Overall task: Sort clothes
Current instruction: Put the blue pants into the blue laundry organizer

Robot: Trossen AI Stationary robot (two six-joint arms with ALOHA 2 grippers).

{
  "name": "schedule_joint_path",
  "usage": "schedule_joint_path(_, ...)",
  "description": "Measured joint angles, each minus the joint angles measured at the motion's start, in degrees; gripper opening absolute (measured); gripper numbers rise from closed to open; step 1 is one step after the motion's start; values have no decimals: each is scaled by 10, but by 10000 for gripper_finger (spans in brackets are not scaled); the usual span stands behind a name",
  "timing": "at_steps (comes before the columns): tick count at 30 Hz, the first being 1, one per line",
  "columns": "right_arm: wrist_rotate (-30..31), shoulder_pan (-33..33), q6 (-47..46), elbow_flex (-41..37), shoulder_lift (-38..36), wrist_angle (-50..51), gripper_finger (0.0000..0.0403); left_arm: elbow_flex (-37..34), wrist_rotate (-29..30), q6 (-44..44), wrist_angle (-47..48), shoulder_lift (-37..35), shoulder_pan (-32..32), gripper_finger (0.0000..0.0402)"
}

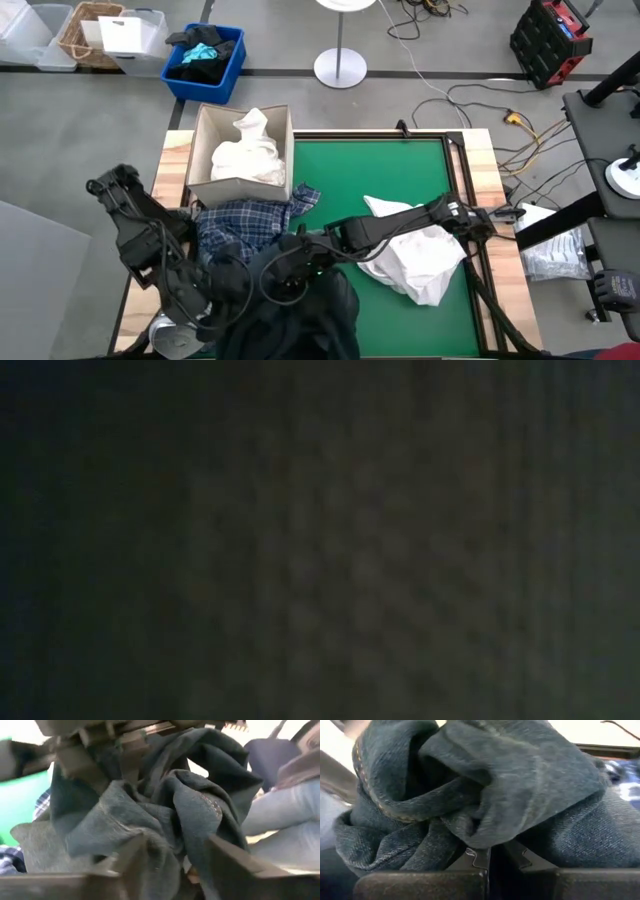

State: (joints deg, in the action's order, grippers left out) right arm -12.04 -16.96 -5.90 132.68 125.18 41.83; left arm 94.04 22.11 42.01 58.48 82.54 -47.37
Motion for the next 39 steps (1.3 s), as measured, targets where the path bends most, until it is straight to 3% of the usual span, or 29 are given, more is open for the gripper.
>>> schedule_joint_path(4,-48,10,-5,-4,14,-42,12,0,-4,-22,5,6,-1,48)
schedule_joint_path(6,-54,13,-6,-5,21,-55,12,0,-7,-23,9,3,-2,15)
schedule_joint_path(13,-52,29,-18,-12,43,-66,12,-8,-8,-22,9,19,-2,4)
schedule_joint_path(27,47,51,-40,-18,33,38,12,-41,-9,11,-1,70,-5,1)
schedule_joint_path(39,74,60,-61,-20,-40,67,12,-154,-66,38,-93,64,-7,0)
